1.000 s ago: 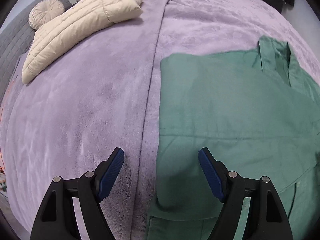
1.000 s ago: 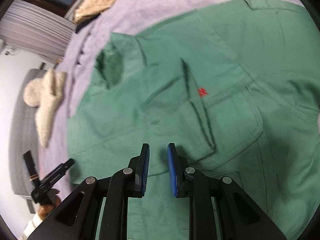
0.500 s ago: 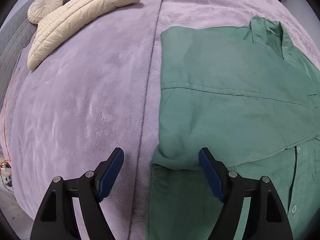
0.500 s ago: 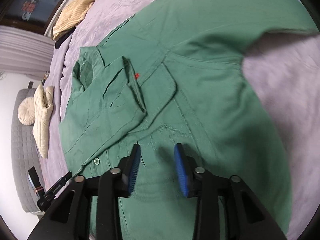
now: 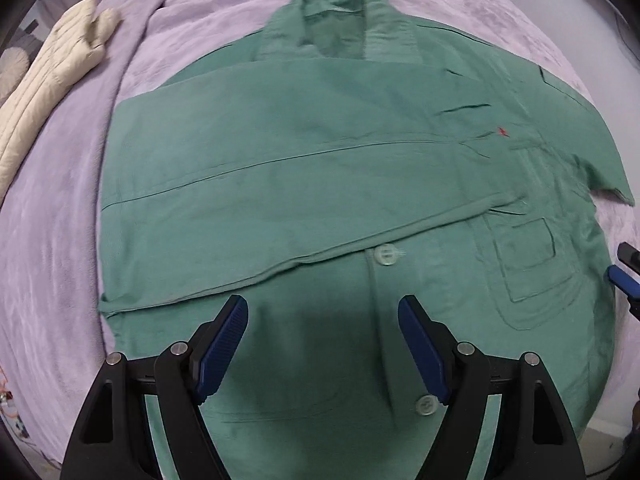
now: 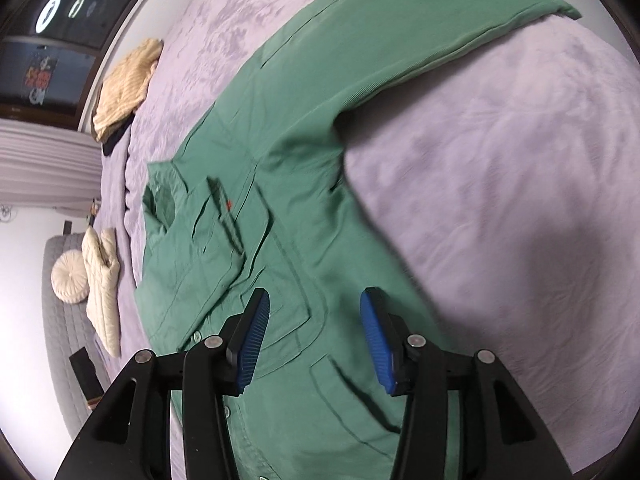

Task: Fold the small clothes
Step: 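Grasp the other sleeve of the jacket with the right gripper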

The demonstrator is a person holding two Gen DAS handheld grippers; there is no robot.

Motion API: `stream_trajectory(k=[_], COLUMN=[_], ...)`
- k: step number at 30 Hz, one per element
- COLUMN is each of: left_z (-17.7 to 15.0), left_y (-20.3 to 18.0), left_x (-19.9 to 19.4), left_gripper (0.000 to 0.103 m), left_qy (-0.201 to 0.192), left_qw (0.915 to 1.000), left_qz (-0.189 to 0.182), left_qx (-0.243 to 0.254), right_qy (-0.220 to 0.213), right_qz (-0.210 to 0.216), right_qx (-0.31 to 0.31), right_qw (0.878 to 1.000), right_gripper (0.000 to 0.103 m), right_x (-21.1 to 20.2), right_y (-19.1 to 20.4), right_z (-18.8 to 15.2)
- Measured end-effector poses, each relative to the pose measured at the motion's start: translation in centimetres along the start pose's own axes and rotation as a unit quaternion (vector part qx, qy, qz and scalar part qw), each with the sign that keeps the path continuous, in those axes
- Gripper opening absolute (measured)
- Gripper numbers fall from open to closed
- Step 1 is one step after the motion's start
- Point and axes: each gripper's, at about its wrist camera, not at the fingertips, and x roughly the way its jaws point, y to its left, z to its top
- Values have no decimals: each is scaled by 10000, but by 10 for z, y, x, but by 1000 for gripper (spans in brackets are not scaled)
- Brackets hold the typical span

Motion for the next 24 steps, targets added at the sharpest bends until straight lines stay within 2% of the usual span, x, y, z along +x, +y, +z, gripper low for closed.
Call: stream_trajectory(k=[6,11,16,21,24], left_z=[8,20,32,54,70], left_y=[-59,-102,-144,-172,-196], left_x=[4,8,15,26,32], left_gripper=[79,79,79,79,79], left_qy=[48,72,43,-33,-76], left_qw=[9988,9977,9976,9978,9979], left_qz=[-215,-286,-291,-336,-394], left_qx=[428,603,628,571,507], right_qy=[-367,-718,-985,-1156,-1298], right_qz=[86,236,553,769,955], right_qx=[593,1187,1757,1997,2237], right_qw=[9975,9901,9779,9700,9612], right_gripper=[54,54,54,54,54], right_x=[-28,-48,-57,-53,-48], right_y=[-52,-101,-145,-168,-179], right_z=[35,73,114,151,170])
